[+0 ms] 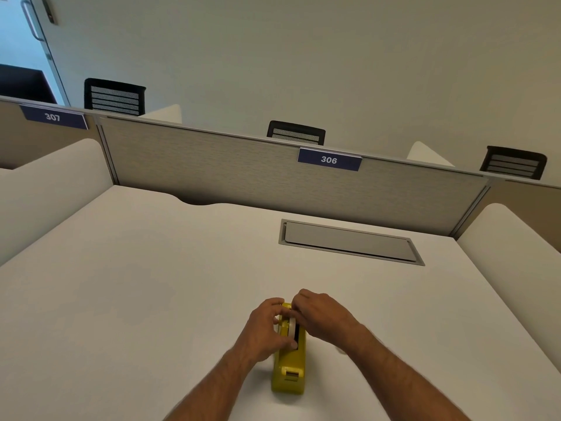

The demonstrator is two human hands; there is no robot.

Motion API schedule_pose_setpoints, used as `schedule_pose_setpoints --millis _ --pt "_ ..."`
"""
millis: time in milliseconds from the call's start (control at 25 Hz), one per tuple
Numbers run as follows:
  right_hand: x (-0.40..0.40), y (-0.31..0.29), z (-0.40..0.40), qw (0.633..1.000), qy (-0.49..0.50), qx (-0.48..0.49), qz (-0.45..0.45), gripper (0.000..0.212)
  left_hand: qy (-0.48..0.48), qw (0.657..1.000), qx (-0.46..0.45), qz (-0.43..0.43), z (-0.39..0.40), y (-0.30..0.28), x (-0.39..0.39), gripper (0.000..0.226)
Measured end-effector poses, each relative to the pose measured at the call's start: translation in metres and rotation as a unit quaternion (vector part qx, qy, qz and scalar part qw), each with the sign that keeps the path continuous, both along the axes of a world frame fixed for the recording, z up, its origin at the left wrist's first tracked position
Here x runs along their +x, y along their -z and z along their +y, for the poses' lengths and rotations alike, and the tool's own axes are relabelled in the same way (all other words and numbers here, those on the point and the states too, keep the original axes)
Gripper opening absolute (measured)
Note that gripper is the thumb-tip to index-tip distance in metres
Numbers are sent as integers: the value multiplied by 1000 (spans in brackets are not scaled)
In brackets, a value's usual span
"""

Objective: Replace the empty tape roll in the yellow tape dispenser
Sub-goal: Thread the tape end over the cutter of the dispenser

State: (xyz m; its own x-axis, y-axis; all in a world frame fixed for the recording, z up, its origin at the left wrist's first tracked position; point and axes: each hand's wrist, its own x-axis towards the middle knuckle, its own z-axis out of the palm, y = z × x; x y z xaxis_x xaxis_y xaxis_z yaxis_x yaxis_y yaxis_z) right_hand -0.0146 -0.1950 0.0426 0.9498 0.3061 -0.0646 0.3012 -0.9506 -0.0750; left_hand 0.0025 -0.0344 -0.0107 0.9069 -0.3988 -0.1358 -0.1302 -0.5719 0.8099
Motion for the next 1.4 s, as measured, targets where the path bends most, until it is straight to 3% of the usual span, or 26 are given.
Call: schedule_pose_setpoints --millis 360,520,680,880,1400 --pt "-9 -9 4 999 -12 -34 -13 22 35 999 -3 -8 5 1 3 66" --pt "-24 -11 5 998 -17 -56 -8 18 51 999 -1 -2 11 4 7 87" --pt "-40 -10 7 997 -10 -79 13 18 107 989 91 -48 18 5 11 107" --pt "-56 -7 15 999 19 -26 21 28 190 950 214 -126 24 3 14 115" --pt "-77 11 25 996 61 12 56 27 175 944 247 -134 21 0 14 116"
